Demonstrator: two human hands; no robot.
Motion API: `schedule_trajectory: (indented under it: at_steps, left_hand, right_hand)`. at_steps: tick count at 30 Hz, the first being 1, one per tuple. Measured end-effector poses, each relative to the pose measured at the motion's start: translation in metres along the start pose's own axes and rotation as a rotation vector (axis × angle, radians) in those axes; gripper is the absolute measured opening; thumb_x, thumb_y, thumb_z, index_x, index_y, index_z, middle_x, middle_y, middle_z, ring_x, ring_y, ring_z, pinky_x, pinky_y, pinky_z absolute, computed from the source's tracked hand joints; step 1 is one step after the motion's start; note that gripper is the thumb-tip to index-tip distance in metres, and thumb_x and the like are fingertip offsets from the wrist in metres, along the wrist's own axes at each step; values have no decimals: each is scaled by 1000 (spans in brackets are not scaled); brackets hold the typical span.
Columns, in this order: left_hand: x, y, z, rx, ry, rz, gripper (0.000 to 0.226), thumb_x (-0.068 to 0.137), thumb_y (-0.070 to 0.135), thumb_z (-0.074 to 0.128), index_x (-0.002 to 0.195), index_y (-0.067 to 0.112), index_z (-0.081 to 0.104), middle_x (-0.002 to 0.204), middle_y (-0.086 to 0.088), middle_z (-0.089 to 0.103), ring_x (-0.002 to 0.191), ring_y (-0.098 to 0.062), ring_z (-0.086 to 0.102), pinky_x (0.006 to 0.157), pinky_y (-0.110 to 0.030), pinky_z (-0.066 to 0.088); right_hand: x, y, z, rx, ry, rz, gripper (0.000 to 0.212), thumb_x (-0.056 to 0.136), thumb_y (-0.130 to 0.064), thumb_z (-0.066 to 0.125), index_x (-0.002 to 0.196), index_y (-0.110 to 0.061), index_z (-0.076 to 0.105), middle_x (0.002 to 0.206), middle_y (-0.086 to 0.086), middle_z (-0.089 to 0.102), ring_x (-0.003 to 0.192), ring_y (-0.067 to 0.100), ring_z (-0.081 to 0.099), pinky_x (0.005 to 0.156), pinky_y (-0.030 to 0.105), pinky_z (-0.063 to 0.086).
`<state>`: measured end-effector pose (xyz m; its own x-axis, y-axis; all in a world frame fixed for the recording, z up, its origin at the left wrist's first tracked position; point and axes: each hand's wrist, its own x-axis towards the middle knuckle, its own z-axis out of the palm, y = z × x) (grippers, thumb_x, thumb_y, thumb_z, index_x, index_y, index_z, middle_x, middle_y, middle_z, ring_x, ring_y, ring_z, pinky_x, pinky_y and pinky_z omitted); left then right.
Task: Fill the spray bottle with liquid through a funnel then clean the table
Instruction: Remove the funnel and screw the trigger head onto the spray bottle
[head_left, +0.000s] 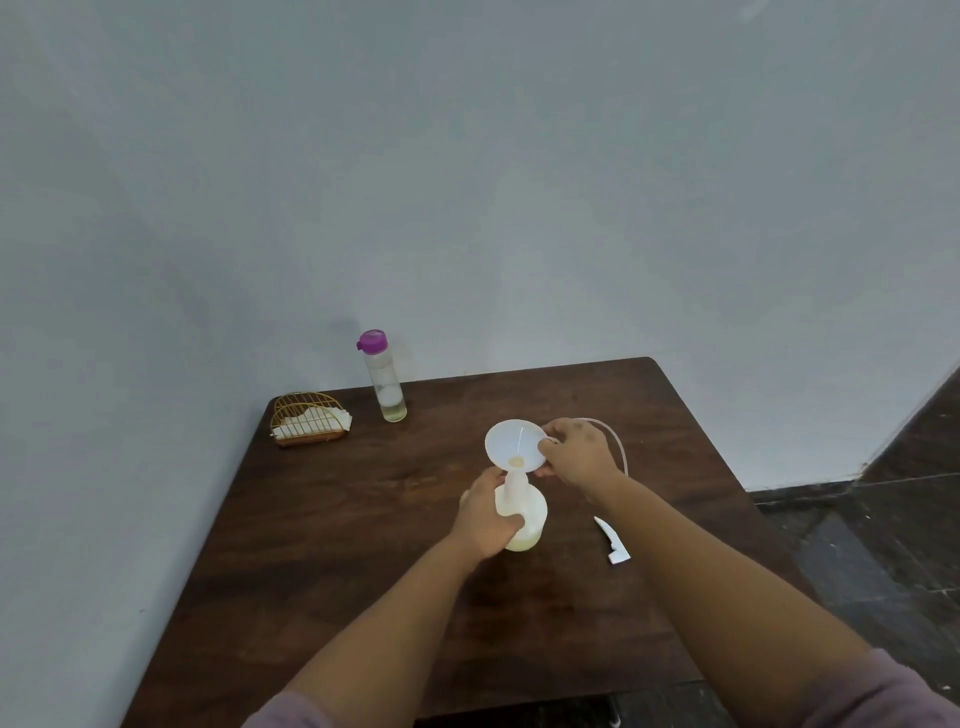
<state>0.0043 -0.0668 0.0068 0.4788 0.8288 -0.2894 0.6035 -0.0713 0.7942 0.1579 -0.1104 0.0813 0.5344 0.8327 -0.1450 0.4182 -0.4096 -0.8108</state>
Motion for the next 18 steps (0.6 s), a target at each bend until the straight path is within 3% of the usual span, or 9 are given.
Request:
schedule_trajectory:
  at_steps: [2,5,12,15,18]
  left_hand:
    - [8,2,4,-36,93,-17,60,78,34,73,133,32,47,135,7,55,126,-23,47,104,-47,46]
    - [18,5,3,-52,144,-1,57,81,42,72,132,28,51,136,5,56,126,-23,49,103,-48,47]
    - [27,11,5,-36,116,-20,45,90,35,67,129,16,56,131,-3,61,119,-24,56,99,-36,47]
    - [29,8,4,-28,102,-2,44,89,33,68,129,16,57,130,-2,62,117,-23,57,99,-35,47]
    - [31,8,2,-2,89,10,44,89,33,68,130,19,57,127,-1,63,112,-19,58,96,-34,48]
  right_hand:
    - [1,-3,-1,-46,19,-39,31,89,-17,57,118,-10,62,115,9,65,82,18,68,50,12,50]
    - [2,-7,1,-116,36,-105,31,89,-19,58,118,-11,63,117,7,65,86,17,66,57,12,49]
    - [4,-10,2,-154,41,-128,29,88,-18,59,115,-10,65,114,7,66,83,13,60,49,5,37]
    - [4,-9,1,-141,45,-105,29,88,-18,59,116,-10,65,113,7,66,81,14,61,40,3,35]
    - [4,-8,-1,-139,55,-78,29,89,-20,60,116,-13,65,114,5,66,81,13,62,41,4,35]
